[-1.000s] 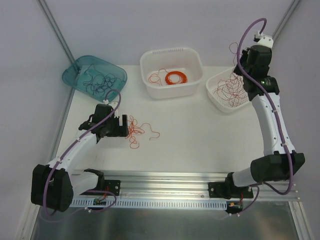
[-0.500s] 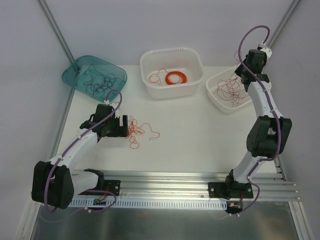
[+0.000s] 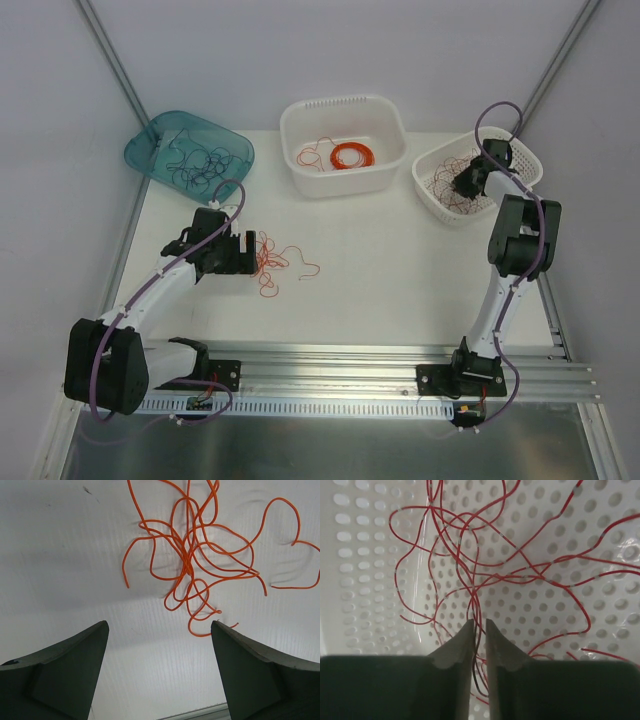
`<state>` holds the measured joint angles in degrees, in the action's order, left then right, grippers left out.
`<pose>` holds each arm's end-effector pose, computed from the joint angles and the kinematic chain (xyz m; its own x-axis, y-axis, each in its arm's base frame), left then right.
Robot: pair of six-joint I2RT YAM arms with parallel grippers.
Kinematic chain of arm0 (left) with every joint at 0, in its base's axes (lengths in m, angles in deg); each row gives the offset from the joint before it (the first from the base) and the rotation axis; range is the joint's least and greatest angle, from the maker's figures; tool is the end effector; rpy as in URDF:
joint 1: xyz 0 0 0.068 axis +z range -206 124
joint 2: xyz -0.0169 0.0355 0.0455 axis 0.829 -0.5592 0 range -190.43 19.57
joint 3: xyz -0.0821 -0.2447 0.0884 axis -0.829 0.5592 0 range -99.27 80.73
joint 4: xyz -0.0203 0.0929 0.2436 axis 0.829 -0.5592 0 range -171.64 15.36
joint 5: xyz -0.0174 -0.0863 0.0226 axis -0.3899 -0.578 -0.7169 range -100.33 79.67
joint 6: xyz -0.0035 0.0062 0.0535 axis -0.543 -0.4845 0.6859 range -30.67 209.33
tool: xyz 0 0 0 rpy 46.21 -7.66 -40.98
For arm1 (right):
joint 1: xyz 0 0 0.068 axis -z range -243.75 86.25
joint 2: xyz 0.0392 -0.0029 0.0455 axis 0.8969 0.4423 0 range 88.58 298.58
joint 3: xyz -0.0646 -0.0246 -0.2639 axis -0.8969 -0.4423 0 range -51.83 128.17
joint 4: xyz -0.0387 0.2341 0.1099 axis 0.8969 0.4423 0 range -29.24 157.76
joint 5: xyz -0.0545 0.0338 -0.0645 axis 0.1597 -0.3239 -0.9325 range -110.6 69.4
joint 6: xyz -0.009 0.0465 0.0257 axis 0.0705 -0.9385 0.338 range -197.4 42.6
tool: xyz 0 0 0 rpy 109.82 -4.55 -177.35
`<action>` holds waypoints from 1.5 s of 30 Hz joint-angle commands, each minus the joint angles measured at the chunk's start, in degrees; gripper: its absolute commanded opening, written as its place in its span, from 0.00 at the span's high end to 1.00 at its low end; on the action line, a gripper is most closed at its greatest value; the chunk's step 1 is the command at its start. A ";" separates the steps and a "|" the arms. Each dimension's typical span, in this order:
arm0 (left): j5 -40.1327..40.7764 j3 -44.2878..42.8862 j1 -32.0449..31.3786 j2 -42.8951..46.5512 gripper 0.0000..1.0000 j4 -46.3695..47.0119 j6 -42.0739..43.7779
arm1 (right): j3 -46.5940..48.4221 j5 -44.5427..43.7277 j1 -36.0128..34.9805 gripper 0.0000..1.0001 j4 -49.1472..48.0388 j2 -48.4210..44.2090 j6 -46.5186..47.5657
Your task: Untangle the cables
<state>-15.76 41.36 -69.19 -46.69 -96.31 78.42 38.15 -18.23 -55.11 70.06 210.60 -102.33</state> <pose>0.2248 -0.0561 0.2157 -0.7712 -0.0129 -0.6364 0.1448 0.9700 -0.1951 0.4765 -0.0710 0.1859 -0.5418 0.5083 -0.6694 0.3835 0.8582 0.3412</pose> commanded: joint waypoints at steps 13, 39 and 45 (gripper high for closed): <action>-0.81 -0.44 -0.43 2.80 0.16 1.19 0.81 | 1.08 2.73 1.02 0.07 6.15 -17.33 2.16; -6.17 -2.02 -0.87 -3.61 0.20 4.18 -13.51 | -26.69 12.04 -36.66 0.13 7.86 -41.09 26.40; -7.22 -2.19 -1.49 -8.69 0.22 6.64 -14.65 | -23.54 14.15 -46.78 0.34 0.55 -29.75 27.12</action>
<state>-20.85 41.16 -69.69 -52.63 -92.22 65.74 11.85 -6.49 -99.63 77.16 176.74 -77.32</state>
